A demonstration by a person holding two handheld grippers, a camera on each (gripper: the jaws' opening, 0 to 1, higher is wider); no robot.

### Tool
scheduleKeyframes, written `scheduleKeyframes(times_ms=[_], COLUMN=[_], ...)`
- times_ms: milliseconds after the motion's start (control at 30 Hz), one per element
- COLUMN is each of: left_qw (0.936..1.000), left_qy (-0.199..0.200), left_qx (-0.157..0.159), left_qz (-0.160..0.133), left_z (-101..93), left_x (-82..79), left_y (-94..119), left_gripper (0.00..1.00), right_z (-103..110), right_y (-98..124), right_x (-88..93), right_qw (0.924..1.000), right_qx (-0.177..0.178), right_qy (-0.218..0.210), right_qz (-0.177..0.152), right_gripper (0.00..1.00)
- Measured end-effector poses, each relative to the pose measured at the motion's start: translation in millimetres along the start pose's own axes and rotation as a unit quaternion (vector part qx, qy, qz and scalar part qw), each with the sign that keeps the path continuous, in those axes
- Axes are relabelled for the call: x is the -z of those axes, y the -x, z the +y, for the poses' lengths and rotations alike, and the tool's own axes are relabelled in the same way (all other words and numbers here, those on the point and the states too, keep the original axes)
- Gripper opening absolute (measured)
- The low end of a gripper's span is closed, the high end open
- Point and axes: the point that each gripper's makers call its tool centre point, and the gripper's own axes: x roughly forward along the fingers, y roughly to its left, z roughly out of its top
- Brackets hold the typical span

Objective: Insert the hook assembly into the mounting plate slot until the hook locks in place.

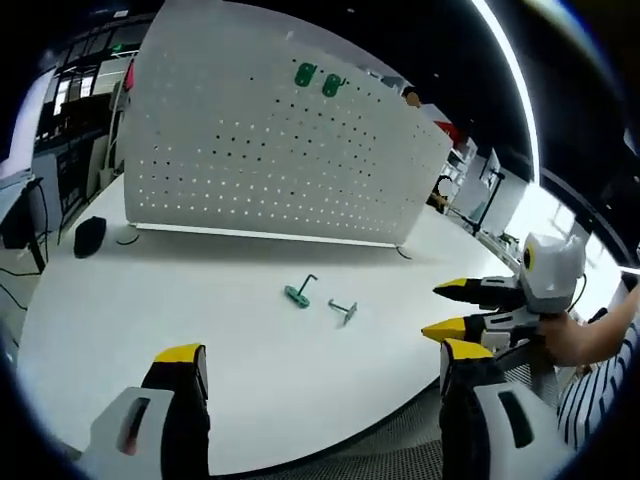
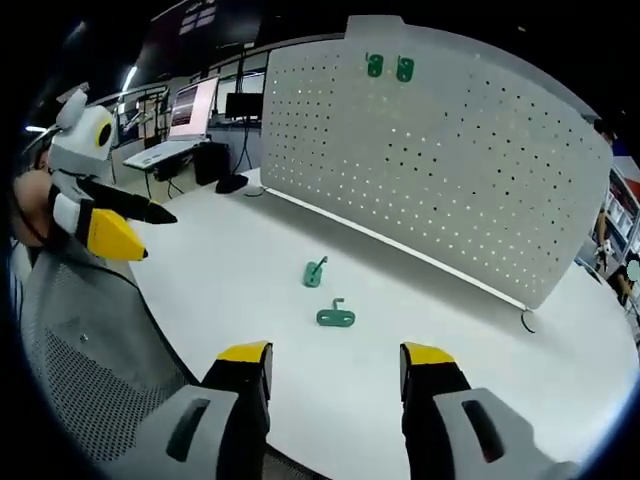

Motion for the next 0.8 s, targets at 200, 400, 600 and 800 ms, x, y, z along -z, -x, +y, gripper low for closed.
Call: scheduleKeyframes(times_ms=[200, 400, 600, 800], left_qw=[0.9999, 0.9996, 0.9995, 0.9994], left_qy=[0.01, 0.027, 0.03, 0.034], left_qx=[0.005, 0.003, 0.004, 0.005], left_qz=[0.009, -0.005, 0.0, 0.003], left_z=[-0.2, 5.3, 6.4, 6.3], left_x=[3.2, -0.8, 1.0, 2.1], left_y=[-1.2, 4.2, 4.0, 4.2], left_gripper=[0.99, 0.98, 0.98, 0.97], right_z=[9.3, 35.1, 44.3, 49.4], right_y=[-22.7, -60.5, -91.8, -119.4], right_x=[-18.3, -31.8, -44.9, -44.3], right_qw=[0.9995, 0.9979, 0.9965, 0.994], right_qx=[-0.024, -0.062, -0.074, -0.082], right_qy=[-0.022, -0.016, -0.038, -0.071], right_qz=[-0.004, 0.004, 0.004, 0.018], right_gripper=[0.44, 0.35, 0.33, 0.33])
